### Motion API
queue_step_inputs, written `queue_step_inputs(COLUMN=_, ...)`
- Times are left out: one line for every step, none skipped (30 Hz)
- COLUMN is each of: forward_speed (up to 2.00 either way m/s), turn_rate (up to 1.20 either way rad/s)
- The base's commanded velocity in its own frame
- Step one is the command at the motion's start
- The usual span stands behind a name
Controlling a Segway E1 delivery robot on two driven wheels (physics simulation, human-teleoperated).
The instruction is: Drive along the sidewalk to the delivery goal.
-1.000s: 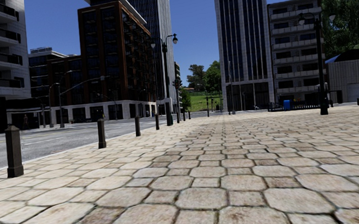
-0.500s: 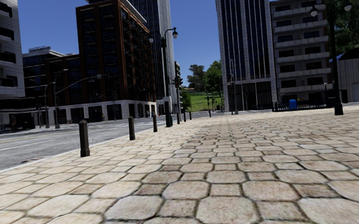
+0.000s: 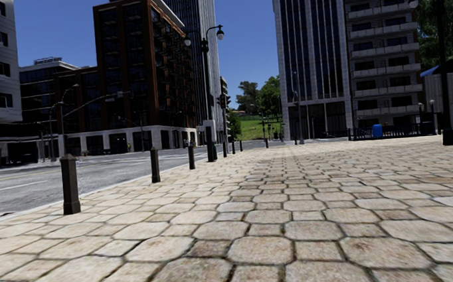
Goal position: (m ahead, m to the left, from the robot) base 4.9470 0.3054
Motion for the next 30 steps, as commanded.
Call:
queue_step_inputs(forward_speed=2.00, turn_rate=0.00)
queue_step_inputs(forward_speed=2.00, turn_rate=0.00)
queue_step_inputs(forward_speed=2.00, turn_rate=0.00)
queue_step_inputs(forward_speed=2.00, turn_rate=0.00)
queue_step_inputs(forward_speed=2.00, turn_rate=0.00)
queue_step_inputs(forward_speed=2.00, turn_rate=0.00)
queue_step_inputs(forward_speed=2.00, turn_rate=0.00)
queue_step_inputs(forward_speed=2.00, turn_rate=0.00)
queue_step_inputs(forward_speed=2.00, turn_rate=0.00)
queue_step_inputs(forward_speed=2.00, turn_rate=0.00)
queue_step_inputs(forward_speed=2.00, turn_rate=0.00)
queue_step_inputs(forward_speed=2.00, turn_rate=0.00)
queue_step_inputs(forward_speed=2.00, turn_rate=0.00)
queue_step_inputs(forward_speed=2.00, turn_rate=0.00)
queue_step_inputs(forward_speed=2.00, turn_rate=0.00)
queue_step_inputs(forward_speed=2.00, turn_rate=0.00)
queue_step_inputs(forward_speed=2.00, turn_rate=0.00)
queue_step_inputs(forward_speed=2.00, turn_rate=0.00)
queue_step_inputs(forward_speed=2.00, turn_rate=0.00)
queue_step_inputs(forward_speed=2.00, turn_rate=0.00)
queue_step_inputs(forward_speed=2.00, turn_rate=0.00)
queue_step_inputs(forward_speed=2.00, turn_rate=0.00)
queue_step_inputs(forward_speed=2.00, turn_rate=0.00)
queue_step_inputs(forward_speed=2.00, turn_rate=0.00)
queue_step_inputs(forward_speed=2.00, turn_rate=0.00)
queue_step_inputs(forward_speed=2.00, turn_rate=0.00)
queue_step_inputs(forward_speed=2.00, turn_rate=0.00)
queue_step_inputs(forward_speed=2.00, turn_rate=0.00)
queue_step_inputs(forward_speed=2.00, turn_rate=0.00)
queue_step_inputs(forward_speed=2.00, turn_rate=0.00)
